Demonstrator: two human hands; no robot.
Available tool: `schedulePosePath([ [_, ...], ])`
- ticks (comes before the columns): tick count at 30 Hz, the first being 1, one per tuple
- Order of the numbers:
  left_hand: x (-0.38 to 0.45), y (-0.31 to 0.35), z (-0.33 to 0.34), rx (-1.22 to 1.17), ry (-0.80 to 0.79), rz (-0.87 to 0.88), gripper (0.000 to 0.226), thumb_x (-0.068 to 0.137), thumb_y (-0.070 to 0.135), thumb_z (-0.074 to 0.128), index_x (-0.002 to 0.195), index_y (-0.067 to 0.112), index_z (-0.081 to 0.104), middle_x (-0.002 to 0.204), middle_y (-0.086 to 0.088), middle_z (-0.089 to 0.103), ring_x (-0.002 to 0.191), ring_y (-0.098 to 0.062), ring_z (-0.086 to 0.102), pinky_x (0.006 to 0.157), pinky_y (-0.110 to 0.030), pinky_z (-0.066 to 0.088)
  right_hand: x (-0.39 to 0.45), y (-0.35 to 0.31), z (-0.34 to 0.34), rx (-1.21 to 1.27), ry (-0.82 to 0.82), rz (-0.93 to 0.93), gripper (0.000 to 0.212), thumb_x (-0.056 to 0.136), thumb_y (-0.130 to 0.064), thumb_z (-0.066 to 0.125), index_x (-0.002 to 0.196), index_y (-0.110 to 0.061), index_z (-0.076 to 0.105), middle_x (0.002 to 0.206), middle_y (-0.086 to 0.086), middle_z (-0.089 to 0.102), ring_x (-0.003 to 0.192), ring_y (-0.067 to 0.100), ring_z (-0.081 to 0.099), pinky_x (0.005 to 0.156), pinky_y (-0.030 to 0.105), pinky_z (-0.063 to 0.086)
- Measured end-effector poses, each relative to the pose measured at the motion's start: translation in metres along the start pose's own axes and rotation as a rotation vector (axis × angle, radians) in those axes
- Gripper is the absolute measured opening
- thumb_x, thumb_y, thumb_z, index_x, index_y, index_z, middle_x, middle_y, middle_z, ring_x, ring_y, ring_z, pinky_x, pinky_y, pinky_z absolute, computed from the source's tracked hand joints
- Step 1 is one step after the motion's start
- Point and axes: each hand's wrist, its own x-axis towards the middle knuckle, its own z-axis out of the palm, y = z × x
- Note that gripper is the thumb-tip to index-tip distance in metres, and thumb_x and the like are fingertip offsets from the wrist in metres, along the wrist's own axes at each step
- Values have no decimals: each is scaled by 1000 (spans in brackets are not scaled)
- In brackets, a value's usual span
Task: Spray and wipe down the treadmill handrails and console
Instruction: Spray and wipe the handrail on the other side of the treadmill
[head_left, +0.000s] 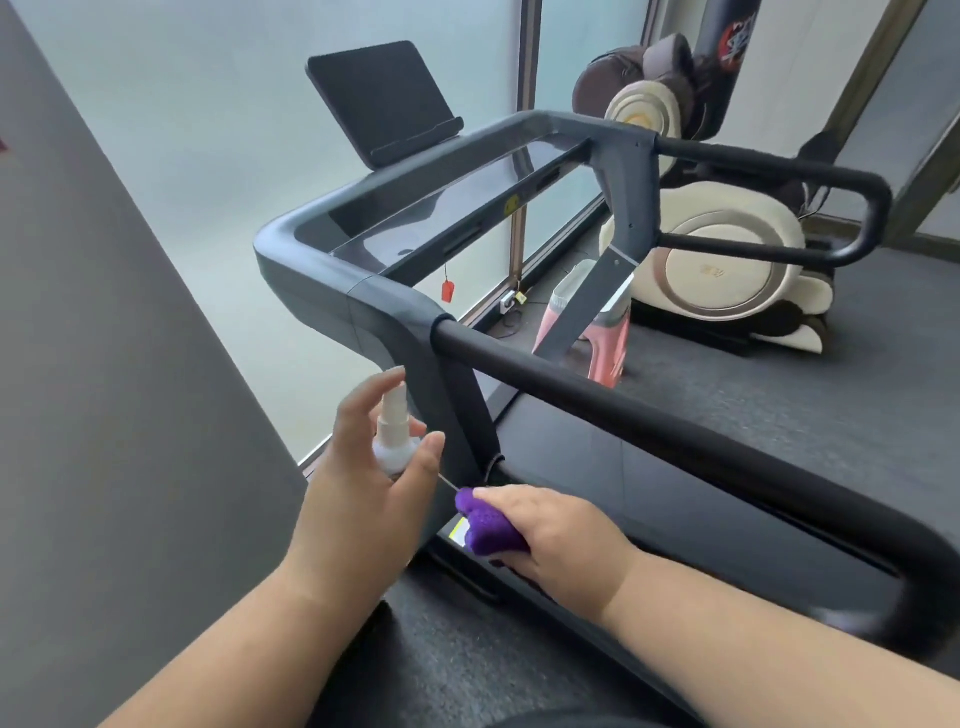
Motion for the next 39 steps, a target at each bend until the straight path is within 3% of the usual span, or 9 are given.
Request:
schedulePosePath([
  [3,34,1,9,77,-105,-18,55,91,37,65,121,69,31,96,27,61,73,-1,64,60,-19,43,-6,-16,5,45,57,-67,59,90,-49,65,143,-27,50,138,-12,58,124,10,55,104,28,43],
  [8,73,2,43,278,-304,-90,48,92,42,58,128,60,32,85,14,62,65,-7,60,58,-36,54,-5,-31,-8,-7,111,-111,59,90,-55,62,141,-27,50,131,-11,61,114,13,59,95,29,49],
  [14,74,-4,68,327,-326,-34,45,93,42,58,129,55,34,73,20,52,63,3,51,51,-16,31,-21,-23,-11,38,223,-95,59,89,-55,66,136,-23,55,127,-8,65,113,11,61,93,28,51],
  [20,75,2,76,325,-343,-15,40,95,40,58,127,52,37,73,16,52,62,1,55,50,-16,30,-30,-22,-7,79,158,-54,61,89,-57,65,137,-21,55,127,-6,65,112,15,63,92,33,51],
  [23,71,12,77,286,-359,2,41,94,41,58,127,52,37,69,12,54,70,10,55,44,-17,29,-33,-20,-7,92,154,-60,61,88,-55,66,136,-19,57,122,-4,67,106,17,65,88,34,53],
  [25,65,20,76,254,-390,24,44,93,41,59,127,56,35,72,11,59,66,4,57,44,-19,32,-36,-19,-7,85,168,-77,59,87,-52,69,135,-19,57,118,-2,68,102,19,66,84,35,54],
  [30,40,45,87,239,-499,130,47,92,44,60,125,61,32,82,19,59,68,1,56,56,-23,40,-49,-12,-14,55,89,-52,59,87,-59,57,136,-29,46,122,-5,66,104,19,64,82,36,56],
  [35,16,66,116,263,-487,188,41,93,45,58,125,54,36,77,32,42,81,19,49,57,-13,29,-75,2,-25,26,26,-25,61,89,-62,53,141,-32,45,127,-10,61,106,17,60,86,34,52],
  [39,6,80,129,262,-460,175,44,91,47,58,127,54,35,77,28,45,71,5,52,56,-16,30,-100,13,-42,68,23,-44,64,87,-58,60,142,-28,48,128,-7,62,112,17,60,92,34,50],
])
